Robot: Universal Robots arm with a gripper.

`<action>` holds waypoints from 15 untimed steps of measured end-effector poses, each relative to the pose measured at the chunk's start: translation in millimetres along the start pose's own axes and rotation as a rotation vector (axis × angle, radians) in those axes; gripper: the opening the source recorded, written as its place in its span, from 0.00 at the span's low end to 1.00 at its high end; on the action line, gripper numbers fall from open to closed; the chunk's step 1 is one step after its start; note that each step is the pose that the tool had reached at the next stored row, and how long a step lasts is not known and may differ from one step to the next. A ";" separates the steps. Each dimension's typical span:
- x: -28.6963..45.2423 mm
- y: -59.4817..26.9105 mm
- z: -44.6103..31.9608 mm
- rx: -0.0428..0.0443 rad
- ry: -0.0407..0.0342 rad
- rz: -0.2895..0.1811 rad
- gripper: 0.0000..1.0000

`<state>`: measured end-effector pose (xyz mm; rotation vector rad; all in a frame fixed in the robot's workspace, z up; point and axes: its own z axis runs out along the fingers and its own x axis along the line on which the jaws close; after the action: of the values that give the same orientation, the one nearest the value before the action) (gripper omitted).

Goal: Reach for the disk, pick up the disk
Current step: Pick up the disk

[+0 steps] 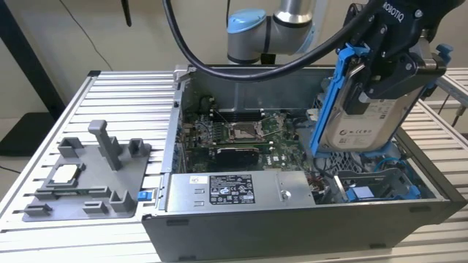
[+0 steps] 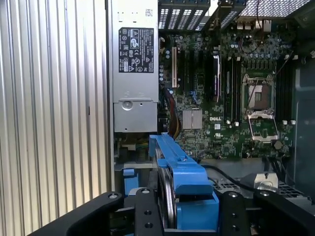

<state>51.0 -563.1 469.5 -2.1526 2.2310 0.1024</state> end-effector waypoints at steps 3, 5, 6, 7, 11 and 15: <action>0.6 -4.0 0.4 0.0000 0.0000 0.000 0.00; 1.3 -7.1 0.6 0.0000 0.0000 0.000 0.00; 1.9 -8.7 0.8 0.0000 -0.0001 0.000 0.00; 2.6 -10.6 1.0 0.0000 -0.0001 0.000 0.00; 7.9 -19.1 1.2 -0.0002 0.0000 0.000 0.00; 14.6 -26.9 1.7 -0.0003 0.0000 0.000 0.00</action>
<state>77.3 -578.5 466.2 -2.1527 2.2313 0.1028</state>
